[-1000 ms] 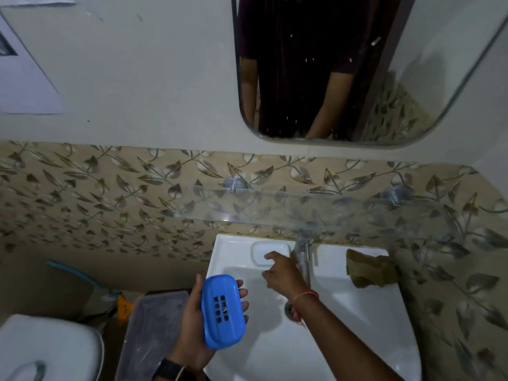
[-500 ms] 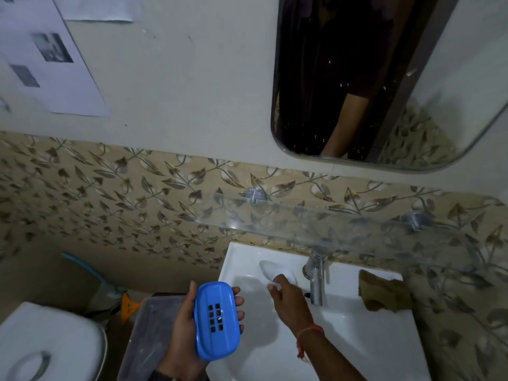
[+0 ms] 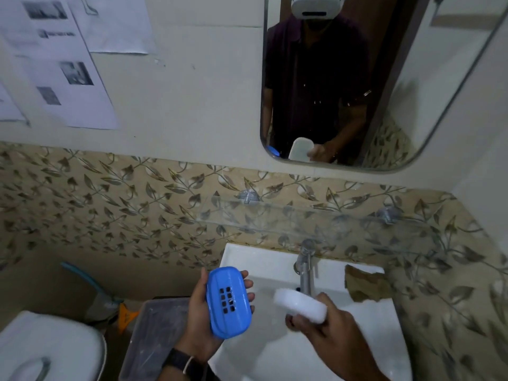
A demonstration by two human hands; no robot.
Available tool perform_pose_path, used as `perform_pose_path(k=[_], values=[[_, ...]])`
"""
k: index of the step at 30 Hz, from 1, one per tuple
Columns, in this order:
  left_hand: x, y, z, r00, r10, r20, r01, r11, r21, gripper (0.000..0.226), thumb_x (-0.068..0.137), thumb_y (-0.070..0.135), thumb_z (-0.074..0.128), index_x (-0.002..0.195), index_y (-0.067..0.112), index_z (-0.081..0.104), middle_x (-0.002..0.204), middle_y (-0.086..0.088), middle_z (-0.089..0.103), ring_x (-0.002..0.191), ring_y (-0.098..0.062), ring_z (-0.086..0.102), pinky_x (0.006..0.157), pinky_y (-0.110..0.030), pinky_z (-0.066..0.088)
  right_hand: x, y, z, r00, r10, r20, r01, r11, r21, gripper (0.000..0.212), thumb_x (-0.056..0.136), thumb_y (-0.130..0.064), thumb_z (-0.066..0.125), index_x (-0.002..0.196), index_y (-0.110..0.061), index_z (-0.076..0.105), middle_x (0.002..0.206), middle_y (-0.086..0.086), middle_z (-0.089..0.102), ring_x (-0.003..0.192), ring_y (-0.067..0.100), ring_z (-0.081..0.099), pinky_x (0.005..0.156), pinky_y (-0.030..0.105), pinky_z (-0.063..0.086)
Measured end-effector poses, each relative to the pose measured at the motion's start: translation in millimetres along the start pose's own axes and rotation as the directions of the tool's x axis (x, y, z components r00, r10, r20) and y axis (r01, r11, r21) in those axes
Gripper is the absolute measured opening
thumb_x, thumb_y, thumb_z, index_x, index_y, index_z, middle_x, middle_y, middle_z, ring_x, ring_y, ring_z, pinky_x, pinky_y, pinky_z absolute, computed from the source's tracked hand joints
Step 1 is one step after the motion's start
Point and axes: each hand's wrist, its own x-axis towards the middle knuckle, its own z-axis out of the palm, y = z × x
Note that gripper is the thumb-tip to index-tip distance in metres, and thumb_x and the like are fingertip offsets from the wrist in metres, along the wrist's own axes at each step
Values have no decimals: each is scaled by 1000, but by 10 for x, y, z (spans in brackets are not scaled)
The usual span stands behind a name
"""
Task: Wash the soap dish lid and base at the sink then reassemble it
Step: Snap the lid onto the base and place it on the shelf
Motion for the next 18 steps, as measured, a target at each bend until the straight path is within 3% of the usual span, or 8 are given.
perform_pose_path(k=[2,4,6,8,10,13,16,18], values=[[-80,-49,115,1000,6,0,-6,1000,5,86,82,70,46,120,-2,74,108,-20,72,82,-33,71,76,-45,59,-104,-173,-232,997,-39,69,26,985,173,45,72,-73,71,103,-41,64,85,-27,78,84,-13,70,77,15,57],[-140,-132,221,1000,-6,2,6,1000,-10,88,83,70,47,128,-3,67,108,-20,71,82,-34,70,76,-45,58,-150,-377,-415,949,-7,315,-80,962,262,17,85,-44,70,96,-32,66,58,-17,70,56,-3,65,55,16,51],[-185,-245,347,1000,-22,14,22,1000,-11,89,85,71,49,135,-2,63,112,-22,70,91,-37,68,89,-50,55,-126,-492,-548,860,43,508,-195,949,249,24,90,-49,67,92,-25,71,52,-3,56,41,7,44,43,19,33],[-248,-366,495,998,-55,39,55,998,-7,88,83,71,51,134,0,65,124,-26,67,112,-44,60,109,-60,42,-98,-574,-617,808,70,585,-232,951,206,37,88,-58,69,91,-21,72,57,3,53,41,7,37,42,20,25],[-345,-466,648,995,-82,61,81,997,21,82,84,71,48,122,3,74,126,-30,67,114,-46,63,106,-61,46,-77,-673,-650,778,65,625,-230,955,187,42,88,-59,64,90,-17,68,47,-4,47,40,6,33,41,20,20],[-432,-590,770,993,-84,85,77,994,83,78,87,68,46,108,1,80,112,-31,72,90,-43,73,85,-49,57,-50,-785,-665,764,61,642,-209,965,156,45,85,-64,62,83,-20,69,47,-3,39,41,7,29,41,20,17],[-447,-674,827,997,-57,60,54,997,55,78,89,67,48,116,-1,75,120,-35,68,103,-46,66,105,-57,46,-68,-811,-647,816,134,562,-185,982,33,52,76,-75,63,75,-24,70,52,-2,44,45,10,32,41,20,22],[-440,-705,883,998,-46,36,43,997,61,77,90,64,50,115,-4,75,116,-35,69,101,-46,68,104,-56,47,-92,-798,-601,888,149,435,-145,989,-41,53,77,-77,64,73,-24,68,52,-9,54,41,6,42,40,18,30]])
